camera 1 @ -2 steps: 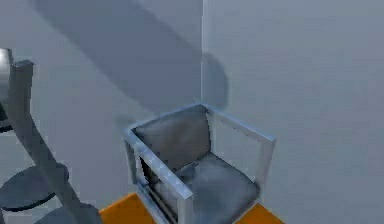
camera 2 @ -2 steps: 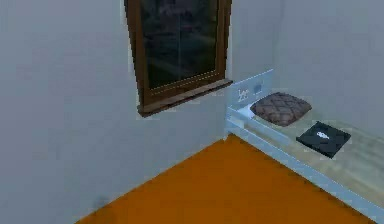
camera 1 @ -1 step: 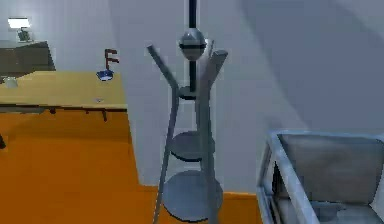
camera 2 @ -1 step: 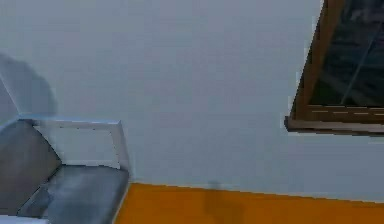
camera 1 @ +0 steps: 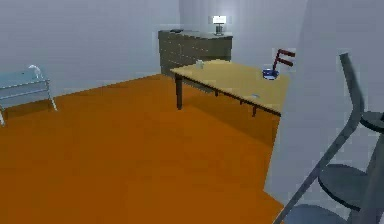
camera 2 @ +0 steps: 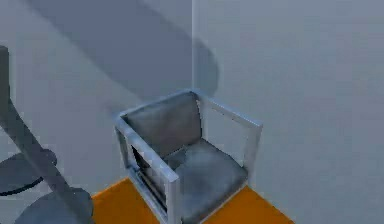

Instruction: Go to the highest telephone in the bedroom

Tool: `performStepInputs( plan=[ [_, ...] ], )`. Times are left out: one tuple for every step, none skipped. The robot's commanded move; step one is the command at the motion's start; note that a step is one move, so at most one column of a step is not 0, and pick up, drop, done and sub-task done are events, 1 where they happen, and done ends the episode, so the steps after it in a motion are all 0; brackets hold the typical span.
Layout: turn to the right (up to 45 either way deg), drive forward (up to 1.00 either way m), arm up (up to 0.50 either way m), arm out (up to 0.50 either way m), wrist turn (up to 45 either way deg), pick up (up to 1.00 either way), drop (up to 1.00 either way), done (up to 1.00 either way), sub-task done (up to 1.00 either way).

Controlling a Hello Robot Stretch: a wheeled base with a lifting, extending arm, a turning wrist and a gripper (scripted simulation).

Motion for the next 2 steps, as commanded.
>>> performStepInputs(
  plan=[
    [-30.0,0.0,0.0,0.0,0.0,0.0,0.0,0.0,0.0],
    [0.0,0.55,0.0,0.0,0.0,0.0,0.0,0.0,0.0]
  ],
)
